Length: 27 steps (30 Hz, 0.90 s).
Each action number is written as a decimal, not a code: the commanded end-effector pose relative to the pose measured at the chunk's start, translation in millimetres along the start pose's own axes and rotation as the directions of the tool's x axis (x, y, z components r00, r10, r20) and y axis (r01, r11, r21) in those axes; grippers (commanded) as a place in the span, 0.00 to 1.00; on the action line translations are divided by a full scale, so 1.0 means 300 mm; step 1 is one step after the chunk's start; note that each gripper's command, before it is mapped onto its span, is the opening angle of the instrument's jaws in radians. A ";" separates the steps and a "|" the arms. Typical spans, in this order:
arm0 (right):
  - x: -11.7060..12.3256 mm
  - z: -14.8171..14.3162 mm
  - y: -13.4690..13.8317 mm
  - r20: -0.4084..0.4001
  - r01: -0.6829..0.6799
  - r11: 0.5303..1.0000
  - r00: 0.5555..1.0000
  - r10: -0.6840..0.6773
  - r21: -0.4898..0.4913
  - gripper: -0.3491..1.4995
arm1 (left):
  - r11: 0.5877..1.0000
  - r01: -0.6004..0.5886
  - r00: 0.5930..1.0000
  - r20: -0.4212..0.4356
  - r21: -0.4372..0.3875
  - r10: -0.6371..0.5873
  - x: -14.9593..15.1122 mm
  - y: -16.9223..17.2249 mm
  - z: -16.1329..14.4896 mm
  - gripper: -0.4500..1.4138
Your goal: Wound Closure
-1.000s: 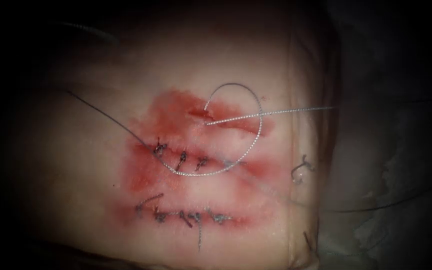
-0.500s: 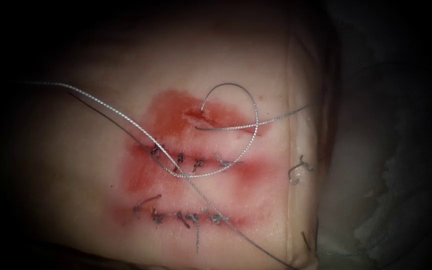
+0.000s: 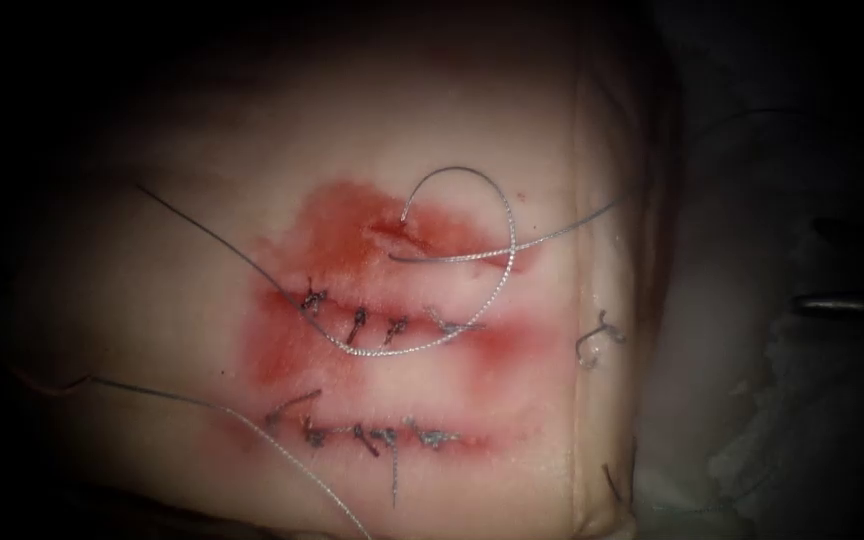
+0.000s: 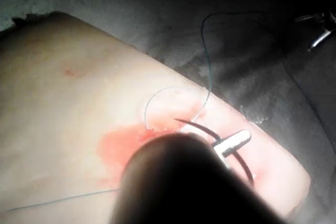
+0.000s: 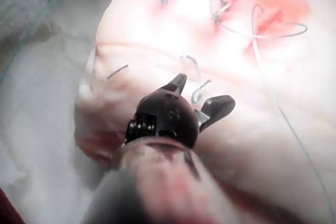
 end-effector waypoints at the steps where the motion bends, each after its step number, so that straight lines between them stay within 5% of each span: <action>1: -0.0056 0.0107 0.0016 0.006 0.020 1.000 1.000 -0.020 0.013 0.72 | 1.000 -0.003 1.000 -0.001 -0.004 0.003 -0.002 0.001 0.002 0.00; 5: -0.0109 0.0236 0.0006 0.024 0.142 0.990 0.990 -0.142 0.029 0.61 | 1.000 -0.003 1.000 -0.002 -0.007 0.003 -0.002 0.001 0.002 0.00; 8: -0.0153 0.0324 -0.0008 0.014 0.272 0.961 0.962 -0.273 0.040 0.39 | 1.000 -0.003 1.000 -0.001 -0.010 0.003 -0.002 0.001 0.002 0.00; 9: -0.0172 0.0357 -0.0017 0.008 0.330 0.943 0.944 -0.330 0.048 0.24 | 1.000 -0.004 1.000 -0.001 -0.010 0.003 -0.002 0.001 0.002 0.00; 12: -0.0201 0.0438 -0.0045 -0.031 0.451 0.892 0.893 -0.450 0.035 0.12 | 1.000 -0.004 1.000 -0.001 -0.010 0.004 -0.003 0.001 0.002 0.00; 19: -0.0135 0.0603 -0.0052 -0.148 0.527 0.846 0.833 -0.534 -0.086 0.13 | 1.000 -0.004 1.000 -0.004 -0.009 0.004 -0.002 0.001 0.002 0.00; 23: -0.0081 0.0638 -0.0031 -0.148 0.535 0.831 0.819 -0.554 -0.149 0.34 | 1.000 -0.003 1.000 -0.005 -0.008 0.003 -0.002 0.001 0.002 0.00; 27: -0.0056 0.0644 -0.0008 -0.147 0.517 0.837 0.828 -0.542 -0.178 0.36 | 1.000 -0.004 1.000 -0.006 -0.008 0.004 -0.002 0.002 0.002 0.00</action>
